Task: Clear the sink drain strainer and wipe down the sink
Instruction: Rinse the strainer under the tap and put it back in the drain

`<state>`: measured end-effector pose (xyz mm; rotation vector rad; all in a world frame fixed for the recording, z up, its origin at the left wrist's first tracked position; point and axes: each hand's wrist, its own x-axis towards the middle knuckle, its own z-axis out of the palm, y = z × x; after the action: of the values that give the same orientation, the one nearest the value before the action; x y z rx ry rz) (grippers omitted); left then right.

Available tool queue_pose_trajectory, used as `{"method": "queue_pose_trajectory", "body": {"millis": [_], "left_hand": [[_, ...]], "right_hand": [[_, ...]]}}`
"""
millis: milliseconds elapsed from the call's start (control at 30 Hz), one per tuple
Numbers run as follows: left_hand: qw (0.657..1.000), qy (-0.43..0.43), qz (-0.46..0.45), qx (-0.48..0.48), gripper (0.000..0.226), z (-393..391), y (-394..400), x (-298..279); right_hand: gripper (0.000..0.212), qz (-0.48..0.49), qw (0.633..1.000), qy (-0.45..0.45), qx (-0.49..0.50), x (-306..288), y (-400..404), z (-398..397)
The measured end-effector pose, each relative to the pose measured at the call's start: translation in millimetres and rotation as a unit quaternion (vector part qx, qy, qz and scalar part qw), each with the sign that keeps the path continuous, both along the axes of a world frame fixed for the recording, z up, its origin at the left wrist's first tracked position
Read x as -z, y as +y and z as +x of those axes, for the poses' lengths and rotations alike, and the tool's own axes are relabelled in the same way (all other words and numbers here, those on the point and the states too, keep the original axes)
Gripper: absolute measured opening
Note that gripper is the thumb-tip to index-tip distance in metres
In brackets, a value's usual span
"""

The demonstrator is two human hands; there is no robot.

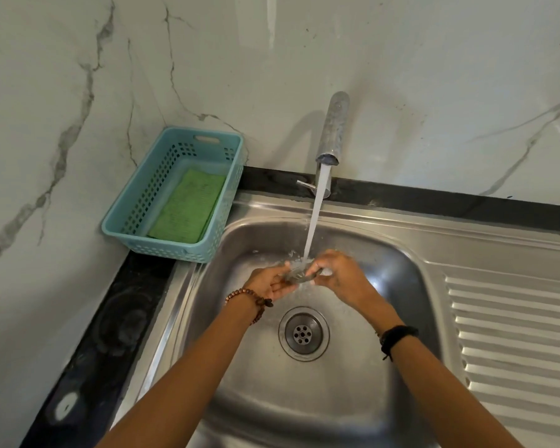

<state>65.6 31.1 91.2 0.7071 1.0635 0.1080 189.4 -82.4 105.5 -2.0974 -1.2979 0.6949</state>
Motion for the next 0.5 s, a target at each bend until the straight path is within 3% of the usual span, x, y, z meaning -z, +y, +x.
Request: {"method": "queue_pose_trajectory", "body": {"millis": [133,200,267,333,433,500], "left_hand": [[0.999,0.029,0.041,0.005,0.039,1.4,0.8,6.0],[0.998,0.018,0.061,0.013,0.041,3.1,0.8,6.0],[0.996,0.002,0.088,0.02,0.042,4.6,-0.3,4.8],[0.993,-0.014,0.112,0.016,0.041,4.8,-1.2,2.5],[0.992,-0.011,0.124,0.004,0.037,3.9,0.0,3.0],[0.995,-0.006,0.098,-0.005,0.036,3.6,-1.1,4.3]], "right_hand": [[0.021,0.019,0.999,-0.014,0.045,11.3,-11.8,-1.6],[0.023,0.071,0.984,0.075,0.144,14.4,-13.2,-3.8],[0.025,0.109,0.939,0.213,0.249,15.0,-9.9,-7.8],[0.031,0.083,0.899,0.288,0.32,17.9,-4.1,-10.2],[0.037,0.002,0.867,0.351,0.355,23.4,2.3,-12.4],[0.026,0.017,0.85,0.388,0.356,21.5,5.9,-14.7]]}}
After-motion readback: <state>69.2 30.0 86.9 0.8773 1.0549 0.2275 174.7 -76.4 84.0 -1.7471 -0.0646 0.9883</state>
